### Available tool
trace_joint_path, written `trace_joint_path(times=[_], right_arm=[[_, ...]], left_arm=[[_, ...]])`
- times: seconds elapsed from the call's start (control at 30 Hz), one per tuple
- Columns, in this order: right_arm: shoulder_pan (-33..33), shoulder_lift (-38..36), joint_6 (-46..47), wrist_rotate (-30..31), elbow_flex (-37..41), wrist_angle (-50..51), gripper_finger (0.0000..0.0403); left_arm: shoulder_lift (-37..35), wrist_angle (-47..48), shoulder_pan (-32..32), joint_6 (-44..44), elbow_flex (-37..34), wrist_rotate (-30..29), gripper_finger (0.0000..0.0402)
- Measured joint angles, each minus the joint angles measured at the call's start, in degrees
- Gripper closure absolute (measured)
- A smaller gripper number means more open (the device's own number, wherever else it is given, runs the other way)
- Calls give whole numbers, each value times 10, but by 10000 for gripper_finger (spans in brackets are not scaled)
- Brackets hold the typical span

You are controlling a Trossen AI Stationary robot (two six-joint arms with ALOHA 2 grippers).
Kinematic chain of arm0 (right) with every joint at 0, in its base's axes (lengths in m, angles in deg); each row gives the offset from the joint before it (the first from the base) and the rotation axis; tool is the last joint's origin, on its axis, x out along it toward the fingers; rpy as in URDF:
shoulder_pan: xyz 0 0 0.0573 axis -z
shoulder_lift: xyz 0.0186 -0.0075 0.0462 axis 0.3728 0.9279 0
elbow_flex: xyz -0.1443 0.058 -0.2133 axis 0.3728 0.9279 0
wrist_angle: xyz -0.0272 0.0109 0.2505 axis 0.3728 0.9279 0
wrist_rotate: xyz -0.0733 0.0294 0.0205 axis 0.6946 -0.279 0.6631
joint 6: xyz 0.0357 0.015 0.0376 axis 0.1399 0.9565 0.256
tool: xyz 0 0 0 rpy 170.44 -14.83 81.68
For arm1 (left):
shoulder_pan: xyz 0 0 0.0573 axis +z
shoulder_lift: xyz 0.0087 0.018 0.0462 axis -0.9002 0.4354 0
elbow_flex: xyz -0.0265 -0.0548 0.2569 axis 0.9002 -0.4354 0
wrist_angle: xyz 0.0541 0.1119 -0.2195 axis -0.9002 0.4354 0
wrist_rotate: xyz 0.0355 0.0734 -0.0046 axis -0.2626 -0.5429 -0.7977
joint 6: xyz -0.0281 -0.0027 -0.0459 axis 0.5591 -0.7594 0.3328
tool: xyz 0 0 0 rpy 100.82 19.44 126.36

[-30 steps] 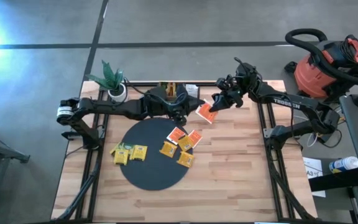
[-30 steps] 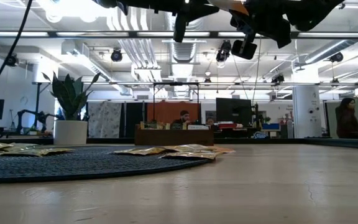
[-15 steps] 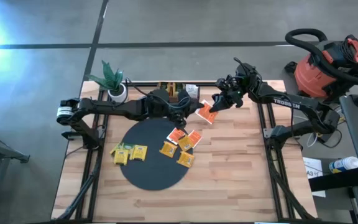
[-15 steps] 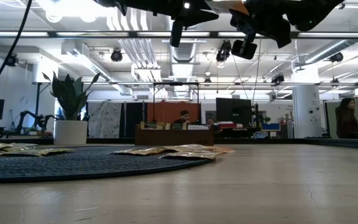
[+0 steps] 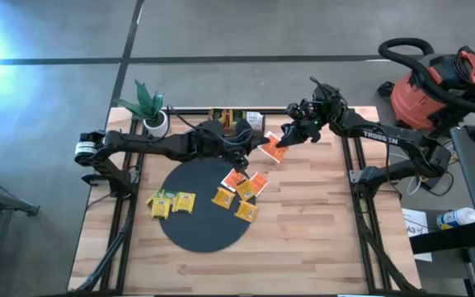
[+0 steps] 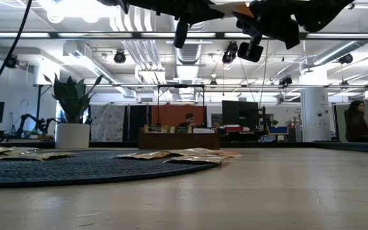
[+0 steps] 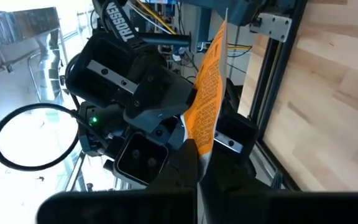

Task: Pick & Place Tea
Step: Put the white tea bag into the right section of the wooden organizer

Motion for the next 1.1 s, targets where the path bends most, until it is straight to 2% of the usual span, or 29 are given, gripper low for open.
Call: trace_joint_path(times=[0.23,0.5,0.63,0.77,0.87,0.97,1.03,1.1], right_arm=[[0,0,36,6,0,1,382],[0,0,58,58,0,-3,284],[1,0,28,55,0,-4,240],[8,0,-8,62,0,-3,218],[16,0,-37,105,2,6,218],[18,0,-94,187,2,54,224],[17,0,-150,260,2,101,229],[10,0,-202,341,2,156,235]], left_arm=[[0,6,0,23,0,-2,400],[0,14,-1,33,0,-25,401],[0,40,-1,48,0,-66,401],[0,102,0,90,0,-159,401],[0,162,6,156,0,-238,401],[0,234,12,253,2,-304,401],[0,285,15,352,13,-328,401],[-2,349,20,489,35,-327,401]])
